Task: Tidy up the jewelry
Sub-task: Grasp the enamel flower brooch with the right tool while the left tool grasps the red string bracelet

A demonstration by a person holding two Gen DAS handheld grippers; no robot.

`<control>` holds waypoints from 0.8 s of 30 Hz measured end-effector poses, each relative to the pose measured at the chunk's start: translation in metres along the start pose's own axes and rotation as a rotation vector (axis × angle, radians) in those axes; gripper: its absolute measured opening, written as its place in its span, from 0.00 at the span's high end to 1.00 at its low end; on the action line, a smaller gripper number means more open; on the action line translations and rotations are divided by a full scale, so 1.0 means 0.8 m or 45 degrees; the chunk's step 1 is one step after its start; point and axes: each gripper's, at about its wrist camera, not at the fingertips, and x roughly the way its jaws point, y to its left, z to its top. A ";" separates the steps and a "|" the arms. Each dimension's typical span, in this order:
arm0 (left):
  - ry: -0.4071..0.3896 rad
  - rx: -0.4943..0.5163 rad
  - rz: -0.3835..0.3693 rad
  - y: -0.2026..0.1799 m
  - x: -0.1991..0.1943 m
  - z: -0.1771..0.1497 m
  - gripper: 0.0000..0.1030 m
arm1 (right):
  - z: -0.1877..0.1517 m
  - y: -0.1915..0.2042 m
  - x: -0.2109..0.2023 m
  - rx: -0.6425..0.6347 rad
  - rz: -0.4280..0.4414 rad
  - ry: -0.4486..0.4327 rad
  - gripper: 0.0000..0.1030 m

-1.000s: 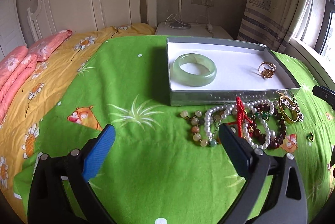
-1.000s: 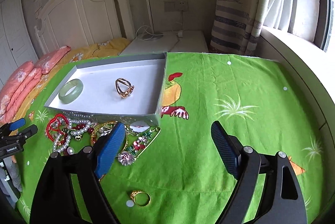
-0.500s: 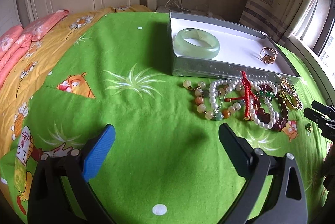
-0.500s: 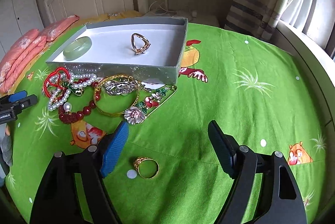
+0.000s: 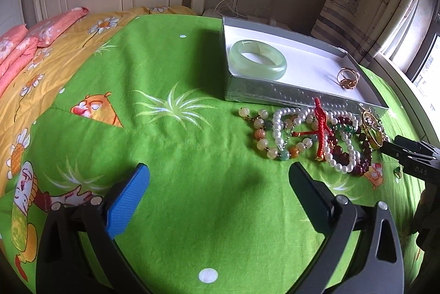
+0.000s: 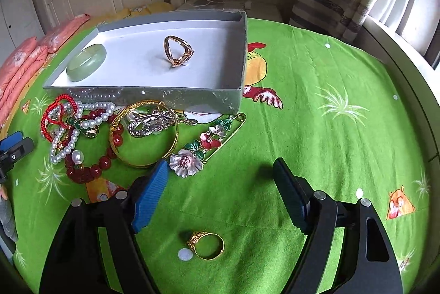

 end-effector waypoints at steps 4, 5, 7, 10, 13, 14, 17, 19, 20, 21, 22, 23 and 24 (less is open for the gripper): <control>-0.002 -0.003 -0.005 0.000 -0.001 -0.001 0.03 | 0.008 0.005 0.006 0.013 -0.043 -0.004 0.27; -0.002 -0.003 -0.006 0.001 -0.001 -0.001 0.03 | 0.009 0.003 0.007 0.021 -0.048 -0.005 0.27; -0.003 -0.004 -0.007 0.000 -0.001 -0.001 0.03 | 0.011 -0.002 0.009 0.038 -0.044 -0.010 0.27; -0.003 -0.005 -0.008 0.000 -0.002 -0.001 0.03 | 0.007 -0.008 0.004 0.035 -0.028 -0.024 0.35; -0.003 -0.004 -0.007 0.000 -0.001 0.000 0.03 | -0.001 -0.019 -0.005 0.011 -0.016 -0.051 0.65; -0.003 -0.004 -0.007 0.000 -0.001 0.000 0.03 | -0.005 -0.024 -0.009 0.007 -0.023 -0.057 0.77; -0.003 -0.004 -0.007 -0.001 -0.001 0.000 0.03 | -0.020 -0.039 -0.018 0.022 -0.003 -0.070 0.77; -0.004 -0.002 -0.008 -0.001 -0.002 -0.001 0.03 | -0.030 -0.047 -0.024 0.042 0.017 -0.078 0.77; -0.005 0.002 -0.009 -0.002 -0.002 -0.001 0.03 | -0.034 -0.051 -0.028 0.052 0.028 -0.082 0.77; -0.008 0.009 -0.010 -0.004 -0.003 -0.001 0.03 | -0.038 -0.053 -0.030 0.062 0.038 -0.087 0.77; -0.014 0.018 -0.011 -0.006 -0.005 -0.001 0.04 | -0.042 -0.055 -0.032 0.071 0.054 -0.093 0.77; -0.024 0.027 -0.007 -0.009 -0.007 -0.001 0.04 | -0.045 -0.058 -0.034 0.081 0.072 -0.099 0.77; -0.039 0.038 -0.008 -0.013 -0.011 -0.001 0.04 | -0.046 -0.060 -0.036 0.091 0.089 -0.107 0.77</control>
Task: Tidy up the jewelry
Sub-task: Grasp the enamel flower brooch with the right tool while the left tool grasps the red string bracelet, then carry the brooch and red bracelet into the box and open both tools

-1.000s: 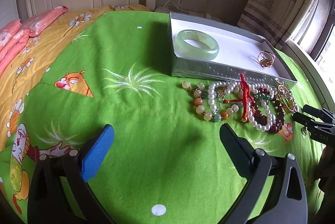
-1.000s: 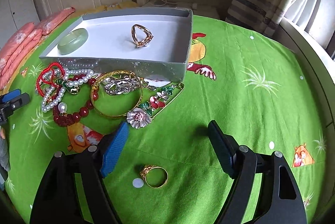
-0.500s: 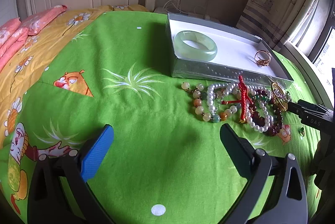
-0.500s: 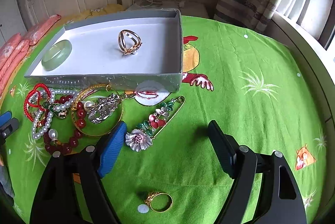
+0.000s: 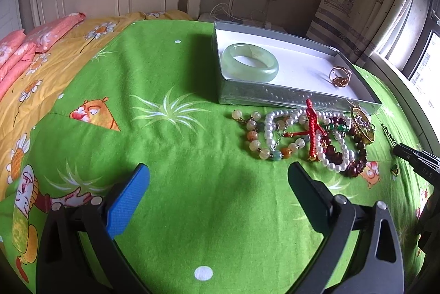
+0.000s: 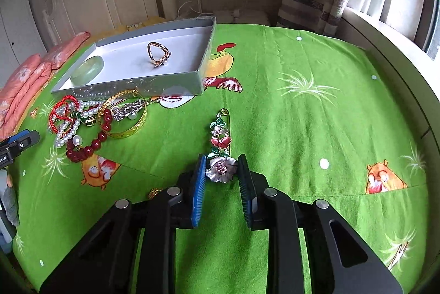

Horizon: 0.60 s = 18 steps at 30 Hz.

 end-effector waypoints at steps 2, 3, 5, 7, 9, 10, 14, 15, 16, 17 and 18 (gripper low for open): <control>-0.014 0.017 -0.039 -0.010 -0.005 0.003 0.06 | 0.000 -0.002 -0.001 0.012 0.019 -0.009 0.77; -0.016 0.007 -0.081 -0.015 -0.006 0.005 0.11 | 0.000 -0.002 -0.001 0.014 0.021 -0.009 0.77; -0.032 -0.003 -0.141 -0.028 -0.008 0.012 0.21 | 0.001 -0.002 0.000 0.017 0.021 -0.009 0.77; -0.045 0.028 -0.168 -0.044 -0.006 0.020 0.32 | 0.002 -0.004 0.000 0.024 0.028 -0.013 0.77; -0.050 0.079 -0.168 -0.064 -0.002 0.028 0.33 | 0.000 -0.005 -0.002 0.028 0.036 -0.021 0.77; -0.053 0.109 -0.167 -0.074 0.001 0.031 0.34 | 0.000 -0.005 -0.002 0.028 0.038 -0.026 0.77; -0.030 0.205 -0.127 -0.103 0.021 0.041 0.48 | 0.000 -0.006 -0.004 0.030 0.040 -0.040 0.77; -0.020 0.213 -0.129 -0.105 0.027 0.043 0.57 | 0.000 -0.006 -0.005 0.032 0.042 -0.044 0.77; -0.004 0.216 -0.137 -0.106 0.033 0.043 0.70 | -0.001 -0.006 -0.006 0.034 0.045 -0.049 0.77; 0.011 0.217 -0.146 -0.106 0.038 0.043 0.79 | -0.001 -0.007 -0.007 0.035 0.047 -0.053 0.77; 0.017 0.216 -0.155 -0.106 0.041 0.042 0.96 | -0.002 -0.007 -0.008 0.036 0.049 -0.057 0.77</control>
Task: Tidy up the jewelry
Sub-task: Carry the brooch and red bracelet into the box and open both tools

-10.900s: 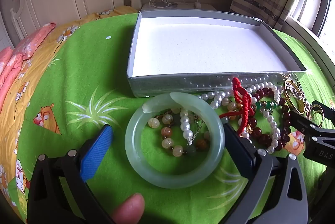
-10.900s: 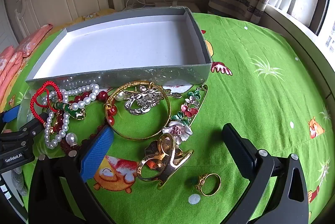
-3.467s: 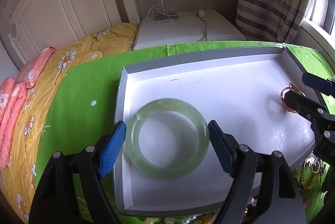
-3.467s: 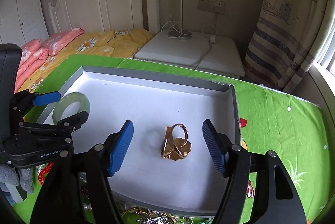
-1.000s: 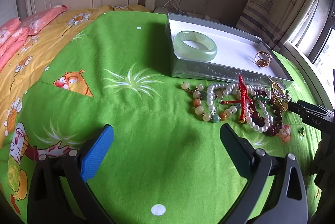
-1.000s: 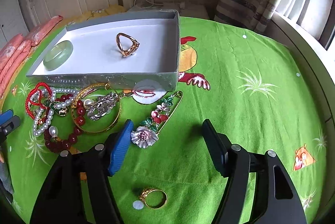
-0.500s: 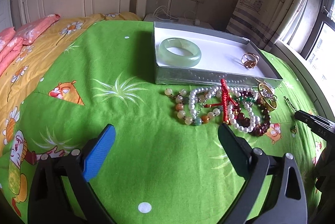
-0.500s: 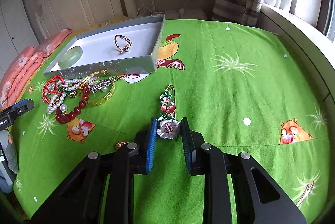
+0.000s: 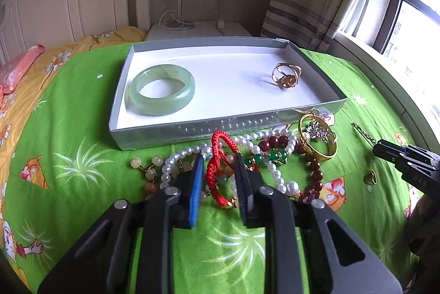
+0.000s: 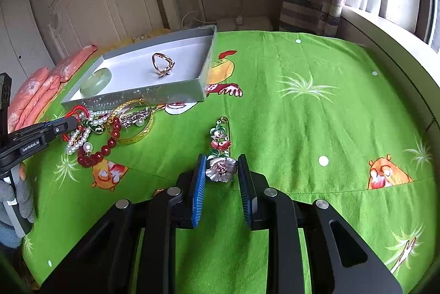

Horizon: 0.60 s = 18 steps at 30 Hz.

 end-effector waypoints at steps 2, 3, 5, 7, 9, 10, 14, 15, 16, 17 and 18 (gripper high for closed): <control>-0.035 -0.001 -0.007 0.000 -0.009 -0.005 0.95 | -0.001 0.000 -0.002 0.001 0.006 -0.010 0.77; -0.058 -0.001 -0.016 -0.001 -0.016 -0.008 0.95 | -0.001 0.000 -0.003 0.000 0.011 -0.012 0.77; -0.095 -0.010 -0.025 0.000 -0.035 -0.015 0.95 | -0.001 0.001 -0.005 -0.008 0.021 -0.019 0.77; -0.123 -0.026 -0.031 0.004 -0.051 -0.021 0.95 | -0.001 0.002 -0.007 -0.017 0.035 -0.028 0.77; -0.144 -0.032 -0.027 0.009 -0.067 -0.027 0.95 | -0.002 0.003 -0.010 -0.024 0.045 -0.036 0.77; -0.152 -0.037 -0.022 0.011 -0.074 -0.030 0.95 | -0.003 0.005 -0.012 -0.028 0.049 -0.041 0.77; -0.169 -0.057 -0.012 0.025 -0.097 -0.042 0.95 | -0.009 0.007 -0.021 -0.024 0.071 -0.055 0.77; -0.171 -0.063 -0.012 0.029 -0.101 -0.045 0.95 | -0.011 0.008 -0.025 -0.021 0.079 -0.060 0.77; -0.170 -0.065 -0.011 0.031 -0.102 -0.046 0.95 | -0.013 0.009 -0.028 -0.015 0.089 -0.060 0.77; -0.169 -0.067 -0.005 0.033 -0.103 -0.048 0.95 | -0.014 0.010 -0.030 -0.012 0.098 -0.060 0.77; -0.170 -0.070 -0.003 0.035 -0.103 -0.050 0.95 | -0.015 0.011 -0.032 -0.014 0.100 -0.061 0.77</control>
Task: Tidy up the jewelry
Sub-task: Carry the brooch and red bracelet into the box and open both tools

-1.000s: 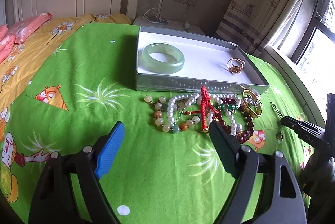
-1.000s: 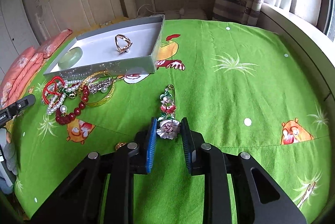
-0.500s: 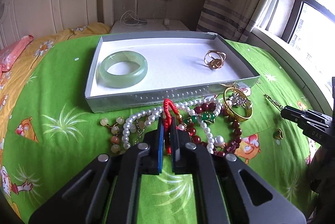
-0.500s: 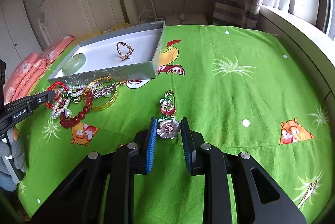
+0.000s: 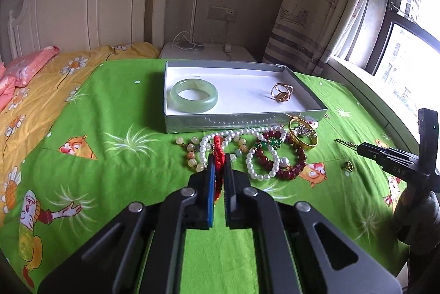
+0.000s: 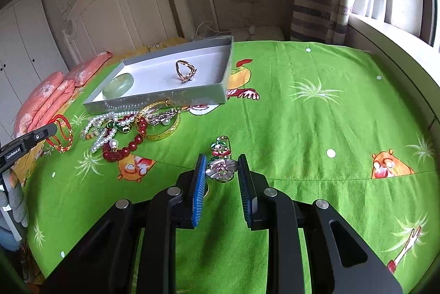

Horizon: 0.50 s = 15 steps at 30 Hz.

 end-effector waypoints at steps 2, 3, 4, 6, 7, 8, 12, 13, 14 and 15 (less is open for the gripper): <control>0.002 -0.006 -0.006 0.001 0.000 -0.003 0.95 | 0.000 0.002 -0.004 -0.008 0.000 -0.003 0.77; 0.003 -0.006 -0.007 0.001 0.001 -0.004 0.95 | 0.000 0.003 -0.007 -0.009 0.001 -0.007 0.77; 0.004 -0.005 -0.009 0.000 0.001 -0.006 0.95 | 0.001 0.005 -0.010 -0.011 0.003 -0.012 0.77; 0.010 -0.002 -0.016 -0.002 0.004 -0.007 0.95 | 0.003 0.008 -0.016 -0.018 0.006 -0.026 0.77; 0.010 0.001 -0.020 -0.004 0.005 -0.008 0.95 | 0.005 0.009 -0.019 -0.021 0.010 -0.033 0.77; 0.010 0.005 -0.022 -0.006 0.005 -0.008 0.95 | 0.006 0.010 -0.021 -0.025 0.012 -0.039 0.77; 0.009 0.017 -0.023 -0.010 0.006 -0.008 0.95 | 0.011 0.015 -0.029 -0.036 0.011 -0.063 0.77; 0.009 0.017 -0.024 -0.010 0.007 -0.009 0.95 | 0.012 0.016 -0.031 -0.037 0.012 -0.068 0.77; 0.009 0.018 -0.022 -0.010 0.006 -0.008 0.95 | 0.014 0.016 -0.032 -0.039 0.013 -0.072 0.77; 0.009 0.018 -0.022 -0.010 0.006 -0.008 0.95 | 0.015 0.017 -0.034 -0.042 0.012 -0.077 0.77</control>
